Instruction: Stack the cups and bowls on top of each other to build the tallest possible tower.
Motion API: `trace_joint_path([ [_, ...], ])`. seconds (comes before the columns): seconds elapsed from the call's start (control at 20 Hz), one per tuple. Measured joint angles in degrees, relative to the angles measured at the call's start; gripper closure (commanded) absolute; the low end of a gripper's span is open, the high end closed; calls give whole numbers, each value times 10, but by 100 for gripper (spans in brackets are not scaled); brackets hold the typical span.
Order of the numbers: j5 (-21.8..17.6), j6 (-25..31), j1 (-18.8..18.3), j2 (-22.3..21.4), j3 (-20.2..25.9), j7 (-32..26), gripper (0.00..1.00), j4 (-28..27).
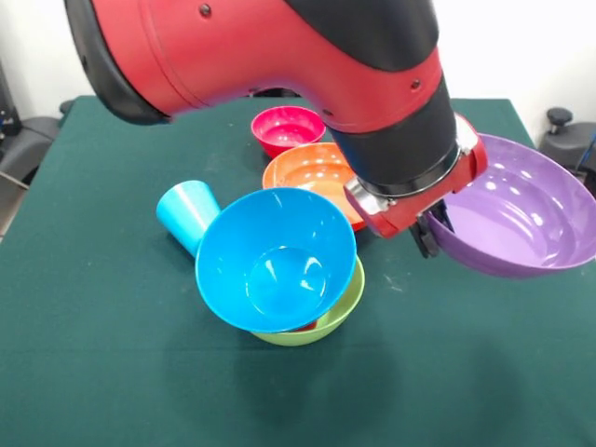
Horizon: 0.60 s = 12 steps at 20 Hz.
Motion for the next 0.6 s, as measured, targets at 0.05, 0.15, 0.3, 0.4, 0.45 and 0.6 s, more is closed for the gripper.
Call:
trace_joint_path([
  [0.05,0,4,-1,0,0,0,100,-4],
  [0.15,2,11,-3,-1,0,0,100,-10],
  [0.3,6,26,-7,-2,0,0,100,-18],
  [0.4,8,42,-11,-2,0,0,100,-27],
  [0.45,8,48,-12,-2,0,0,100,-29],
  [0.6,9,66,-20,-7,0,0,100,-31],
])
